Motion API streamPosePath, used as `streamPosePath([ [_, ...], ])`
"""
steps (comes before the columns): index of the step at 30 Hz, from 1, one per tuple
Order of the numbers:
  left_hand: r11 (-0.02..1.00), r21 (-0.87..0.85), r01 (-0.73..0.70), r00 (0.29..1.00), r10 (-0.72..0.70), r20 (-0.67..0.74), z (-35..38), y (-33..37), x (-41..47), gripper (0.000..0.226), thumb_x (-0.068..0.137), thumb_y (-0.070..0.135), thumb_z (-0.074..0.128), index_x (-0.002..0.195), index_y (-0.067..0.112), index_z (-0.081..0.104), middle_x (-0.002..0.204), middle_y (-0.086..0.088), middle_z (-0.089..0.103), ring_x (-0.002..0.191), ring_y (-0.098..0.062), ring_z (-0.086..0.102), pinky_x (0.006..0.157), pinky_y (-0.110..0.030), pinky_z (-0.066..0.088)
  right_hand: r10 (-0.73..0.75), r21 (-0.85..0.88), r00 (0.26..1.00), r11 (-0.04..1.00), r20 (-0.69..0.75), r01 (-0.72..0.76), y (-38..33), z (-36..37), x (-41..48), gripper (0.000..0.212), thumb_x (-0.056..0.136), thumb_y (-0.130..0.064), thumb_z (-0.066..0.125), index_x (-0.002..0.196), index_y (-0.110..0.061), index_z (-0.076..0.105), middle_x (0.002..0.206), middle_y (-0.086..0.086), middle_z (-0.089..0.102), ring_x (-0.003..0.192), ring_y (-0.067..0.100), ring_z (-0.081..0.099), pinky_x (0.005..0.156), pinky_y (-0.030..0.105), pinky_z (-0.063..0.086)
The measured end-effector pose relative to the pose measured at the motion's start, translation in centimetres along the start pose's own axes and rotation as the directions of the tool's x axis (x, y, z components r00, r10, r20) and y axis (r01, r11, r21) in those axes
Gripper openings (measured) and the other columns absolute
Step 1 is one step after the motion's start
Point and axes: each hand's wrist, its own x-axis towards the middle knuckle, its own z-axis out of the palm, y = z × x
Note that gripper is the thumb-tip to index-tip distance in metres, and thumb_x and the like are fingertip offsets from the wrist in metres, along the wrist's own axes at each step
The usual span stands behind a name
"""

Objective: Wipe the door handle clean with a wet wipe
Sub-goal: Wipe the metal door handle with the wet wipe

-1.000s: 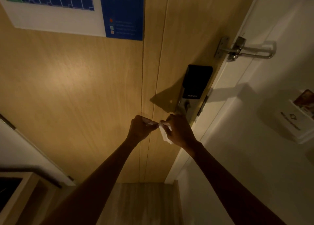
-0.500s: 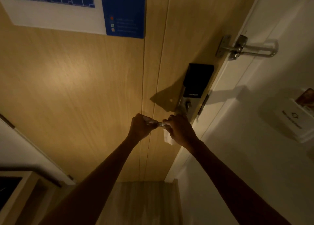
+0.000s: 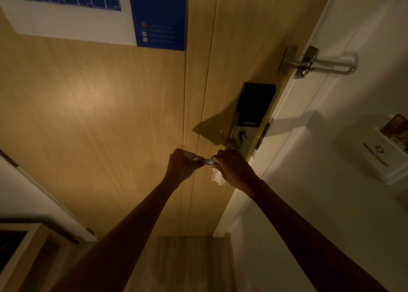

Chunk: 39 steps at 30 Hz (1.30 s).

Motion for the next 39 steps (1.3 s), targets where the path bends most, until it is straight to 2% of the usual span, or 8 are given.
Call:
streamPosePath([
  [4, 1.0, 0.001, -0.01, 1.0, 0.01, -0.019, 0.1, 0.2, -0.3, 0.014, 0.071, 0.011, 0.081, 0.083, 0.007, 0.077, 0.081, -0.009, 0.075, 0.074, -0.017, 0.071, 0.075, -0.034, 0.059, 0.01, -0.07, 0.999, 0.997, -0.031, -0.012, 0.7, 0.7, -0.6, 0.015, 0.092, -0.021, 0.061, 0.105, -0.013, 0.062, 0.098, 0.004, 0.066, 0.093, 0.02, 0.062, 0.091, 0.038, 0.047],
  [8, 0.999, 0.037, -0.01, 1.0, 0.01, -0.009, 0.3, 0.3, -0.4, 0.014, 0.074, 0.016, 0.079, 0.086, 0.009, 0.077, 0.082, -0.005, 0.076, 0.074, -0.011, 0.071, 0.073, -0.027, 0.059, -0.012, -0.068, 1.0, 0.998, -0.017, 0.011, -0.4, 0.8, 0.4, 0.016, 0.095, -0.025, 0.056, 0.103, -0.011, 0.06, 0.097, 0.005, 0.065, 0.091, 0.02, 0.061, 0.082, 0.034, 0.047],
  [13, 0.999, 0.049, -0.013, 1.0, 0.014, -0.014, 0.0, 0.2, -0.3, 0.016, 0.072, 0.018, 0.081, 0.086, 0.011, 0.078, 0.078, -0.002, 0.075, 0.065, -0.002, 0.065, 0.059, -0.006, 0.049, 0.0, -0.129, 1.0, 0.992, 0.031, 0.004, 1.6, 0.8, -0.9, 0.017, 0.091, -0.019, 0.062, 0.106, -0.015, 0.058, 0.099, 0.001, 0.065, 0.094, 0.019, 0.062, 0.096, 0.037, 0.045],
  [20, 0.999, 0.027, -0.024, 1.0, 0.024, 0.0, -0.1, 0.4, -0.3, 0.015, 0.072, 0.013, 0.08, 0.086, 0.008, 0.078, 0.082, -0.007, 0.076, 0.074, -0.014, 0.071, 0.073, -0.027, 0.058, 0.01, -0.071, 1.0, 0.997, 0.003, -0.01, 0.6, 0.8, -0.4, 0.016, 0.09, -0.022, 0.065, 0.105, -0.016, 0.06, 0.098, -0.001, 0.066, 0.095, 0.017, 0.061, 0.089, 0.033, 0.047],
  [23, 1.0, 0.012, -0.007, 1.0, 0.007, -0.015, 0.0, 0.3, -0.3, 0.015, 0.07, 0.013, 0.082, 0.083, 0.007, 0.077, 0.081, -0.007, 0.076, 0.074, -0.013, 0.071, 0.073, -0.025, 0.058, 0.025, -0.067, 1.0, 0.997, -0.017, -0.026, 2.1, 0.1, -1.2, 0.016, 0.09, -0.021, 0.065, 0.106, -0.02, 0.065, 0.101, -0.003, 0.068, 0.099, 0.016, 0.062, 0.097, 0.037, 0.047],
  [27, 1.0, 0.014, 0.011, 1.0, -0.011, -0.006, 0.1, 0.6, -0.3, 0.015, 0.071, 0.015, 0.081, 0.084, 0.008, 0.077, 0.082, -0.006, 0.076, 0.075, -0.012, 0.071, 0.073, -0.023, 0.057, -0.001, -0.002, 1.0, 1.0, -0.02, 0.001, 0.2, 0.1, 0.1, 0.016, 0.093, -0.025, 0.06, 0.105, -0.018, 0.067, 0.098, -0.001, 0.068, 0.1, 0.015, 0.059, 0.089, 0.033, 0.05],
  [32, 0.999, 0.038, 0.007, 1.0, -0.006, -0.012, 0.0, 0.7, -0.3, 0.017, 0.07, 0.015, 0.082, 0.085, 0.008, 0.078, 0.082, -0.006, 0.076, 0.076, -0.013, 0.07, 0.071, -0.019, 0.055, 0.041, -0.068, 0.998, 0.997, -0.054, -0.045, 1.8, -0.5, -1.5, 0.015, 0.087, -0.021, 0.067, 0.102, -0.021, 0.069, 0.097, -0.003, 0.07, 0.103, 0.017, 0.06, 0.09, 0.034, 0.049],
  [39, 0.999, 0.032, 0.012, 1.0, -0.012, 0.005, -0.1, 1.1, -0.5, 0.017, 0.07, 0.014, 0.082, 0.085, 0.007, 0.077, 0.084, -0.008, 0.076, 0.077, -0.015, 0.071, 0.077, -0.028, 0.058, 0.035, -0.117, 0.997, 0.992, -0.07, -0.043, -0.4, 0.8, -0.5, 0.015, 0.088, -0.023, 0.067, 0.102, -0.018, 0.067, 0.097, 0.0, 0.069, 0.1, 0.019, 0.06, 0.09, 0.036, 0.048],
])
